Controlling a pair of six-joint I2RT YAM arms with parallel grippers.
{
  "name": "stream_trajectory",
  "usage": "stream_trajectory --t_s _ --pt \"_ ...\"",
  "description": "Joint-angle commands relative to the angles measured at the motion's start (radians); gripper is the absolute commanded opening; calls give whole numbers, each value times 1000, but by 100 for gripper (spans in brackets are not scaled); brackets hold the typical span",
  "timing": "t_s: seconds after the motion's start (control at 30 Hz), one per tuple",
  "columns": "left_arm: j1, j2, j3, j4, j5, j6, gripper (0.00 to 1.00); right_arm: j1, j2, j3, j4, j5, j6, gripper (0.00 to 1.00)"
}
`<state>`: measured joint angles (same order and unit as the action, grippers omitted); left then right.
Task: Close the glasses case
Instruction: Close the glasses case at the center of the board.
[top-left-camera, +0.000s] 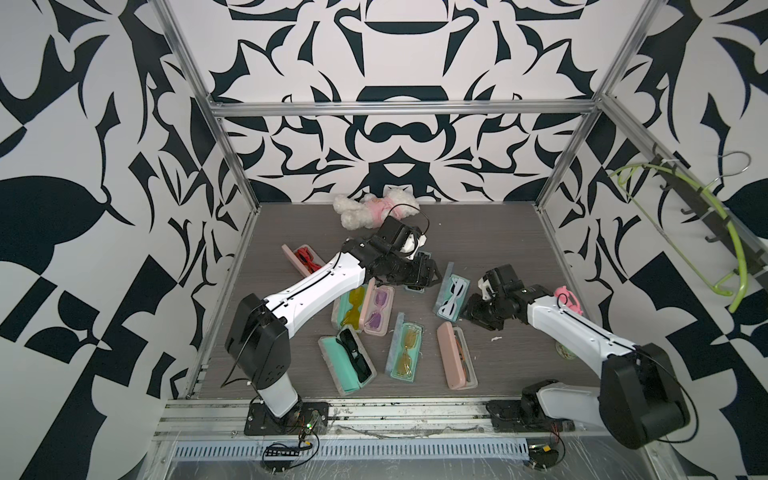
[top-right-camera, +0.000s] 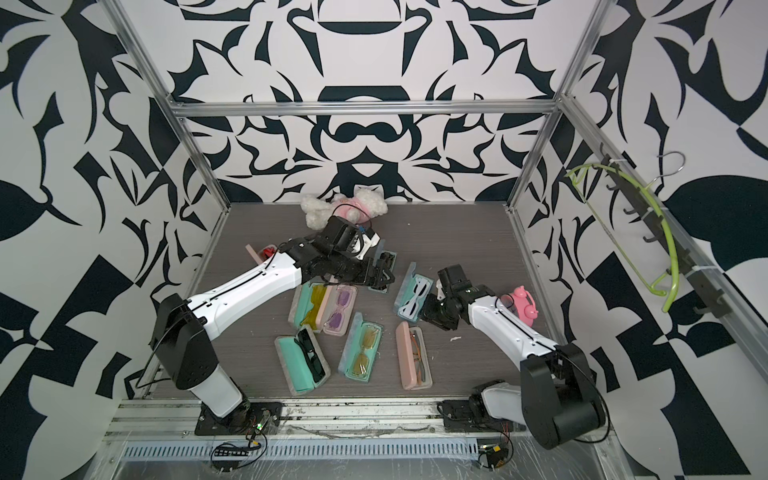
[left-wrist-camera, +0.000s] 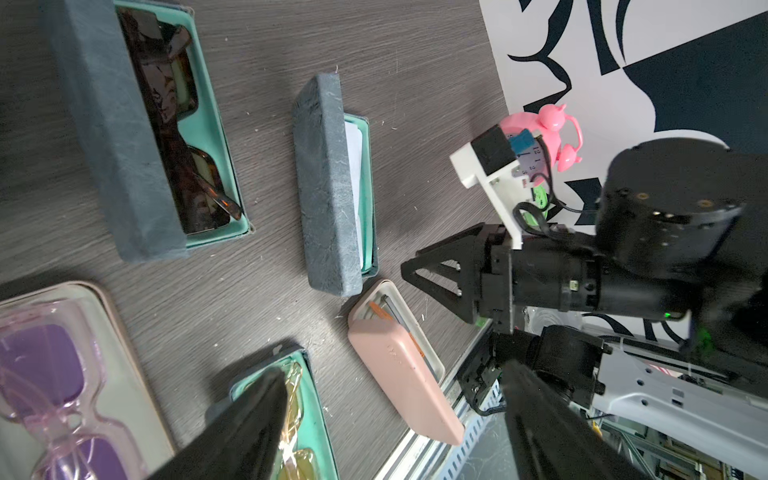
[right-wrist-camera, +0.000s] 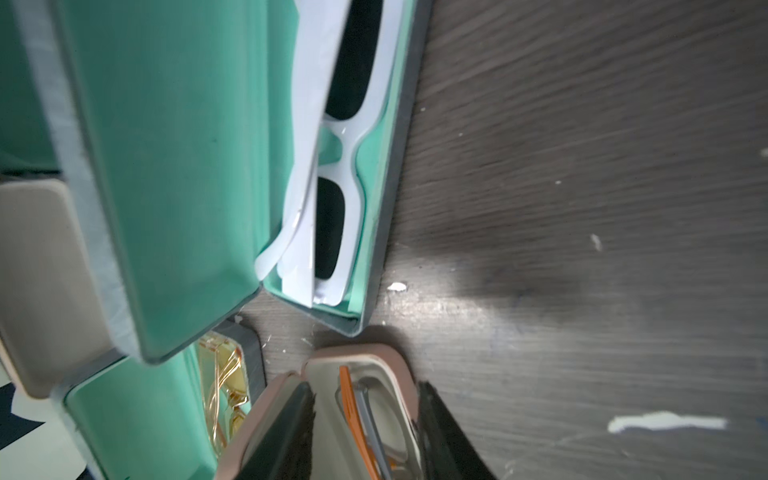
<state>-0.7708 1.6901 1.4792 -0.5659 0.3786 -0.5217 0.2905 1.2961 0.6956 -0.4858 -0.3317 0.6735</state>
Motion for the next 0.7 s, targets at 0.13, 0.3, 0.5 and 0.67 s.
stream_trajectory --t_s 0.13,0.3,0.5,0.67 --pt "-8 39 47 3 42 -14 77 -2 97 3 178 -3 41 33" --pt "-10 57 55 5 47 -18 75 -16 150 20 193 23 44 27" --pt "-12 71 55 14 47 -22 74 -30 172 27 205 43 34 24" --pt "-12 80 54 25 48 -26 73 -37 185 50 203 71 24 22"
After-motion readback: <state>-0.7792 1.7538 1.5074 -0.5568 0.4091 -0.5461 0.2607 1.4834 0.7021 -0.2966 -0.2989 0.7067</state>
